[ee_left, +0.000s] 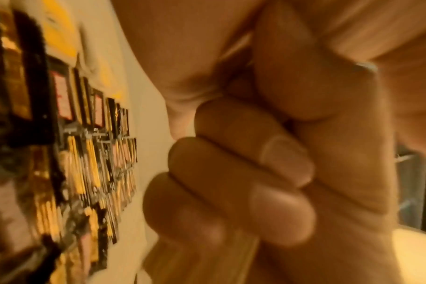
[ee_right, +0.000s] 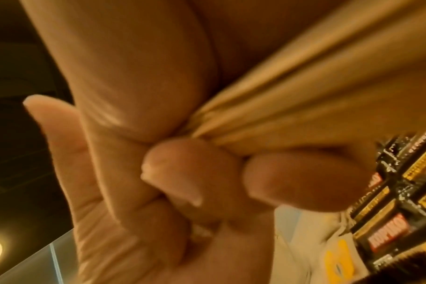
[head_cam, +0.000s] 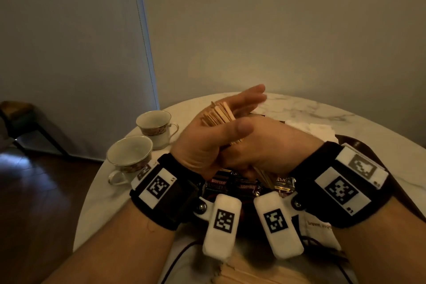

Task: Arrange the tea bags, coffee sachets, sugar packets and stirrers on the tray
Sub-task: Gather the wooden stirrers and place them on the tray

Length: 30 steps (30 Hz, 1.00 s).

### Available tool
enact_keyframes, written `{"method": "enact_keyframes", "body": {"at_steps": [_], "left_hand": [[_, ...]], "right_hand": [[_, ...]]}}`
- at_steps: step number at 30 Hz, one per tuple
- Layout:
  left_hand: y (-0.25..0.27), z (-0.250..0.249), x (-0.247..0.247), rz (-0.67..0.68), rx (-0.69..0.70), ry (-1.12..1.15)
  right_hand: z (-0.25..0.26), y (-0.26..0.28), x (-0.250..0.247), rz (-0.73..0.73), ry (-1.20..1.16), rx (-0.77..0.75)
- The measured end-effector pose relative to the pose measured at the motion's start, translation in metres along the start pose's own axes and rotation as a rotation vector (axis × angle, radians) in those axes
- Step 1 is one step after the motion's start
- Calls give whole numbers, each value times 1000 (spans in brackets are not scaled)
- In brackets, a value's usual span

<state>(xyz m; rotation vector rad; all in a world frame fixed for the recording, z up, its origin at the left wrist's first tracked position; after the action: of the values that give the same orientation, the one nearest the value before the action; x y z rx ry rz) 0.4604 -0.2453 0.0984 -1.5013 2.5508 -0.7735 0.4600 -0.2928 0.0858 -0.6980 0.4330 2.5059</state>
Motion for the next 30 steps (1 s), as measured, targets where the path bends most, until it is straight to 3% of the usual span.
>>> {"method": "enact_keyframes", "body": {"at_steps": [4, 7, 11, 16, 20, 24, 26, 30], "left_hand": [[4, -9, 0, -108, 40, -73], [5, -18, -10, -198, 138, 199], [10, -30, -30, -335, 296, 499], [13, -24, -35, -452, 282, 521], [14, -22, -35, -462, 263, 501], [15, -16, -37, -483, 235, 543], [13, -16, -34, -461, 230, 569], [12, -17, -33, -461, 247, 495]], "right_hand": [[-3, 6, -3, 30, -73, 42], [5, 13, -16, 20, -215, -41], [9, 18, -46, -254, -517, -192], [41, 30, -45, -492, -112, -371], [43, 43, -56, -740, 43, -445], [45, 43, -52, -689, 159, -498], [45, 45, -51, -680, 142, -516], [30, 45, -62, -778, -146, -471]]}}
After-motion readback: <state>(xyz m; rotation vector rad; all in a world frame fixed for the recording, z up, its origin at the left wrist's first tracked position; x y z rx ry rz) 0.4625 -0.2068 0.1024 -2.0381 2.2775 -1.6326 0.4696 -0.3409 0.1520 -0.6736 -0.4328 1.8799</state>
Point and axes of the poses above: each hand's wrist, its own y-axis away from the middle knuckle, its own x-axis out of the palm, z = x × y, the point moved 10 cm from there along -y, towards the middle knuckle, and after that the axes turned 10 degrees about z, right-handed, at the moved point
